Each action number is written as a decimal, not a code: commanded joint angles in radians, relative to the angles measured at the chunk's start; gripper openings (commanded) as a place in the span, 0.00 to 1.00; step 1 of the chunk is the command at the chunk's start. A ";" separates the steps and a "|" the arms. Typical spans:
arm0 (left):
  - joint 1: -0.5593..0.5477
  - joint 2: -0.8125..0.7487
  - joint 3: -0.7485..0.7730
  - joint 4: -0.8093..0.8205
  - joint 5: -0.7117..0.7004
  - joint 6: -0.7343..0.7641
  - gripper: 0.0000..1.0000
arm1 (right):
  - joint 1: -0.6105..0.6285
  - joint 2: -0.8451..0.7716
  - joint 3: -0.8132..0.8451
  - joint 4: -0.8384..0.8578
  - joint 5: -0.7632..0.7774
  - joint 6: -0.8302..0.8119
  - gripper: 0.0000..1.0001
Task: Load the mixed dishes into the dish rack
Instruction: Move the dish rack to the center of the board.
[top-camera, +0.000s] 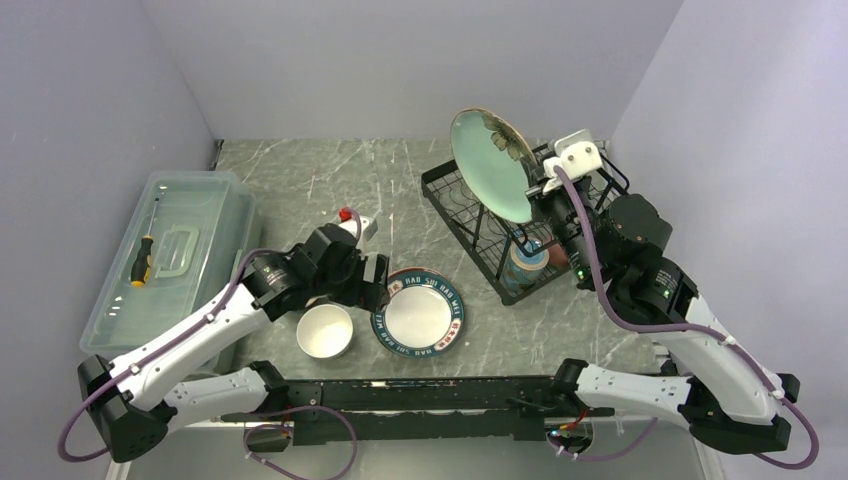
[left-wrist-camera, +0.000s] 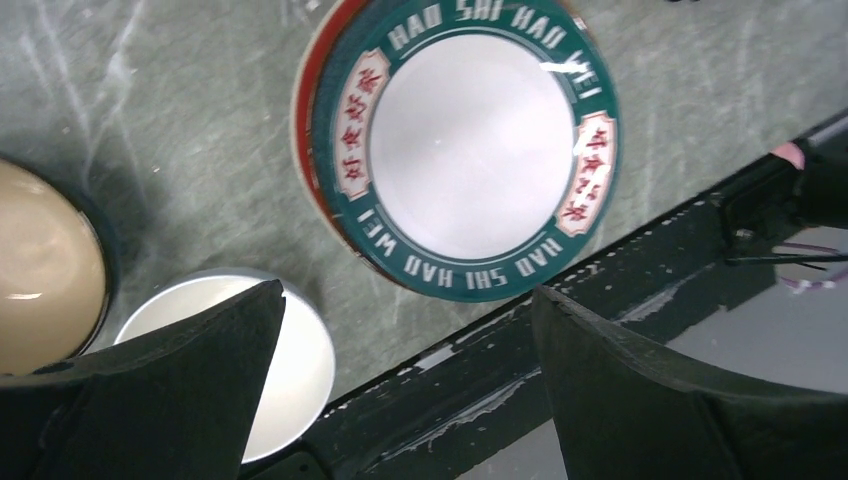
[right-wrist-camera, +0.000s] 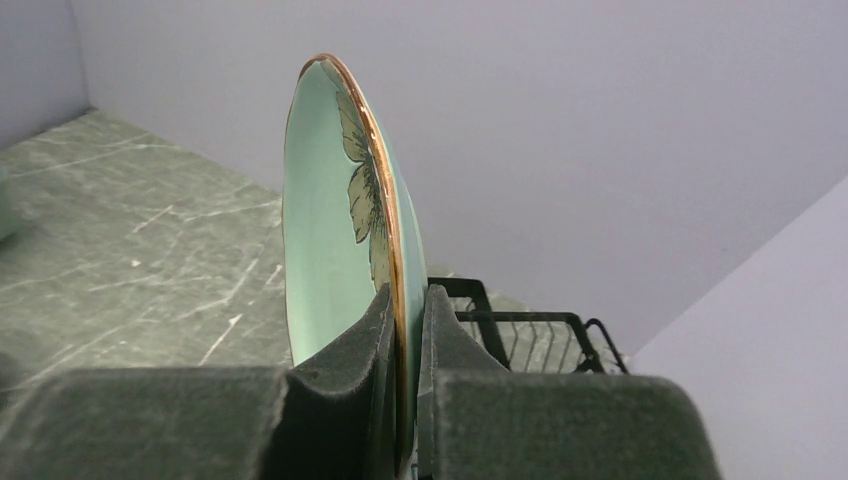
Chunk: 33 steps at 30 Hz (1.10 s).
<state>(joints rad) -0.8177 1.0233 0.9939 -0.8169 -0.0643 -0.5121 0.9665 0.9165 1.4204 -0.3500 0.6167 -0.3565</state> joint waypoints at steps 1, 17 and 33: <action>-0.001 0.011 0.070 0.114 0.137 0.019 0.99 | -0.010 -0.021 0.085 0.200 0.063 -0.087 0.00; -0.001 0.323 0.242 0.616 0.361 -0.241 0.99 | -0.018 -0.019 0.111 0.281 0.214 -0.193 0.00; 0.003 0.532 0.316 1.047 0.372 -0.644 0.85 | -0.023 -0.094 -0.018 0.345 0.249 -0.206 0.00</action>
<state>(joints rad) -0.8169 1.5032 1.2602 0.0727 0.2749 -1.0195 0.9474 0.8642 1.4002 -0.1638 0.8631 -0.5411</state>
